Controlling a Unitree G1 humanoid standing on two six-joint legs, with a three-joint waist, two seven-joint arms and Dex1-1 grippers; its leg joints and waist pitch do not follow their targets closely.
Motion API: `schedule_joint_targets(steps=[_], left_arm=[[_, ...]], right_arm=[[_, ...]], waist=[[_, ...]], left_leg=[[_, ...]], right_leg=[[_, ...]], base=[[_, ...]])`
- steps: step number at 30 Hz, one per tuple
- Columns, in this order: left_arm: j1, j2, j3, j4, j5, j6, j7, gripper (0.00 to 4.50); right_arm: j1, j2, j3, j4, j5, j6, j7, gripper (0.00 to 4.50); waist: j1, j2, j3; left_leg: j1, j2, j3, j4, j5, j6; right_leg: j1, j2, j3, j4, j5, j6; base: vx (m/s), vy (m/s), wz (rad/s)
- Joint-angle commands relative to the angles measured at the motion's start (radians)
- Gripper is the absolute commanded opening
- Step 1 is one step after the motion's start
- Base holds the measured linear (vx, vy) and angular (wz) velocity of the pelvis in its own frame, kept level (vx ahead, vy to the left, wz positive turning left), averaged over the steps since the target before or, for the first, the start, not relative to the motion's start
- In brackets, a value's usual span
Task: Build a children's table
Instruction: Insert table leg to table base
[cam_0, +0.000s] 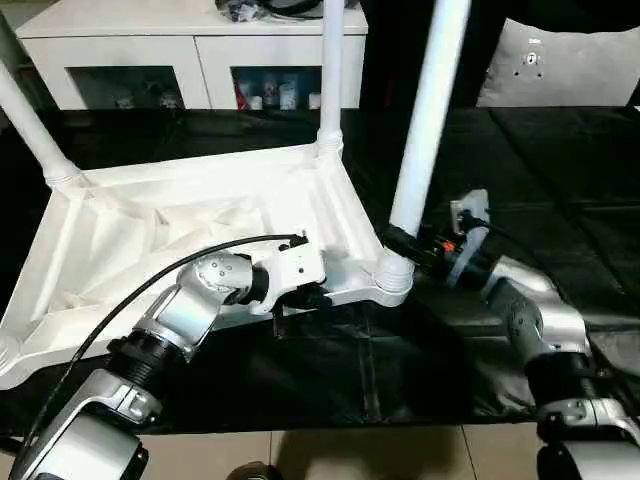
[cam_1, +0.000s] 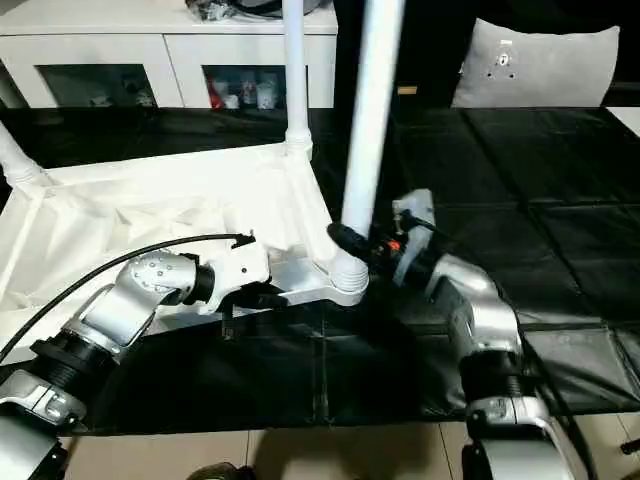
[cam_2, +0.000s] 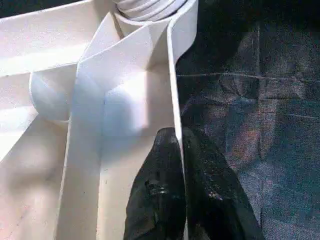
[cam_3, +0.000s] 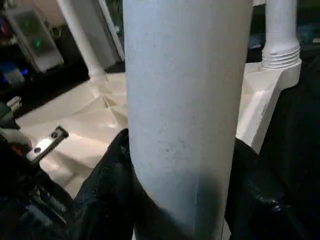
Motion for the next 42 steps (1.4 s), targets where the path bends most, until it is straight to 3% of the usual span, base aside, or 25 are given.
schedule_joint_targets(steps=[1, 4, 9, 14, 15, 17, 22, 26, 35, 36, 38, 42], left_arm=[[-0.016, 0.003, -0.017, -0.013, 0.003, -0.035, -0.024, 0.00], [-0.020, 0.001, -0.015, -0.004, 0.005, -0.039, -0.023, 0.00], [-0.024, 0.003, -0.012, 0.003, 0.006, -0.045, -0.020, 0.00], [-0.026, 0.005, -0.012, 0.008, 0.007, -0.049, -0.023, 0.00], [-0.029, 0.008, -0.013, 0.013, 0.010, -0.054, -0.026, 0.00], [-0.031, 0.010, -0.016, 0.016, 0.012, -0.059, -0.032, 0.00], [-0.041, 0.019, -0.022, 0.027, 0.017, -0.073, -0.044, 0.00], [-0.053, 0.026, -0.026, 0.043, 0.021, -0.089, -0.055, 0.00], [-0.088, 0.033, -0.036, 0.085, 0.029, -0.125, -0.069, 0.00], [-0.092, 0.033, -0.037, 0.090, 0.029, -0.131, -0.072, 0.00], [-0.096, 0.033, -0.039, 0.097, 0.029, -0.136, -0.075, 0.00], [-0.118, 0.027, -0.045, 0.136, 0.029, -0.161, -0.082, 0.00]], right_arm=[[0.054, 0.009, -0.004, 0.061, -0.008, 0.021, -0.025, 1.85], [0.082, 0.023, -0.042, 0.075, 0.020, -0.003, -0.031, 1.85], [0.148, 0.007, -0.044, 0.048, 0.004, -0.070, -0.025, 1.85], [0.184, -0.037, 0.003, 0.025, -0.066, -0.111, -0.021, 1.85], [0.187, -0.069, 0.047, 0.018, -0.118, -0.137, -0.009, 1.85], [0.182, -0.089, 0.075, 0.020, -0.150, -0.152, -0.001, 1.85], [0.168, -0.127, 0.125, 0.019, -0.176, -0.134, 0.035, 1.85], [0.139, -0.160, 0.195, 0.032, -0.208, -0.114, 0.090, 1.85], [0.096, -0.175, 0.286, 0.068, -0.241, -0.101, 0.171, 1.85], [0.096, -0.173, 0.289, 0.063, -0.239, -0.097, 0.171, 1.85], [0.096, -0.168, 0.287, 0.056, -0.232, -0.086, 0.168, 1.85], [0.076, -0.147, 0.270, 0.052, -0.200, -0.061, 0.158, 1.85]], waist=[[0.004, -0.005, -0.067], [0.005, -0.004, -0.068], [0.009, 0.002, -0.067], [0.010, 0.000, -0.066], [0.010, 0.002, -0.065], [0.009, 0.002, -0.062], [0.008, 0.002, -0.066], [0.007, 0.004, -0.070], [0.006, -0.004, -0.072], [0.007, 0.000, -0.072], [0.006, -0.001, -0.070], [0.004, 0.002, -0.062]], left_leg=[[0.020, 0.078, -0.025, -0.060, -0.148, 0.073], [0.019, 0.078, -0.025, -0.060, -0.151, 0.079], [0.022, 0.080, -0.026, -0.062, -0.170, 0.065], [0.021, 0.078, -0.026, -0.063, -0.176, 0.064], [0.021, 0.076, -0.026, -0.063, -0.189, 0.060], [0.023, 0.076, -0.026, -0.065, -0.222, 0.052], [0.021, 0.077, -0.028, -0.064, -0.207, 0.058], [0.023, 0.078, -0.029, -0.064, -0.225, 0.053], [0.023, 0.079, -0.028, -0.062, -0.231, 0.051], [0.024, 0.080, -0.029, -0.063, -0.238, 0.050], [0.025, 0.079, -0.029, -0.065, -0.253, 0.047], [0.036, 0.080, -0.033, -0.075, -0.370, -0.001]], right_leg=[[0.042, -0.088, 0.047, -0.051, -0.038, -0.272], [0.043, -0.089, 0.046, -0.051, -0.041, -0.275], [0.040, -0.087, 0.045, -0.055, -0.076, -0.262], [0.042, -0.086, 0.045, -0.055, -0.068, -0.259], [0.042, -0.085, 0.043, -0.059, -0.090, -0.256], [0.041, -0.087, 0.045, -0.064, -0.138, -0.252], [0.043, -0.085, 0.045, -0.060, -0.110, -0.252], [0.044, -0.084, 0.043, -0.060, -0.116, -0.254], [0.046, -0.083, 0.042, -0.056, -0.074, -0.268], [0.045, -0.085, 0.042, -0.057, -0.083, -0.268], [0.045, -0.083, 0.042, -0.060, -0.103, -0.265], [0.041, -0.086, 0.045, -0.074, -0.255, -0.241]], base=[[0.000, 0.000, 0.00], [0.000, 0.000, 0.00], [0.000, 0.000, 0.00], [0.000, 0.000, 0.00], [0.000, 0.000, 0.00], [0.000, 0.000, 0.00], [0.000, 0.000, 0.00], [0.000, 0.000, 0.00], [0.000, 0.000, 0.00], [0.000, 0.000, 0.00], [0.000, 0.000, 0.00], [0.000, 0.000, 0.00]])
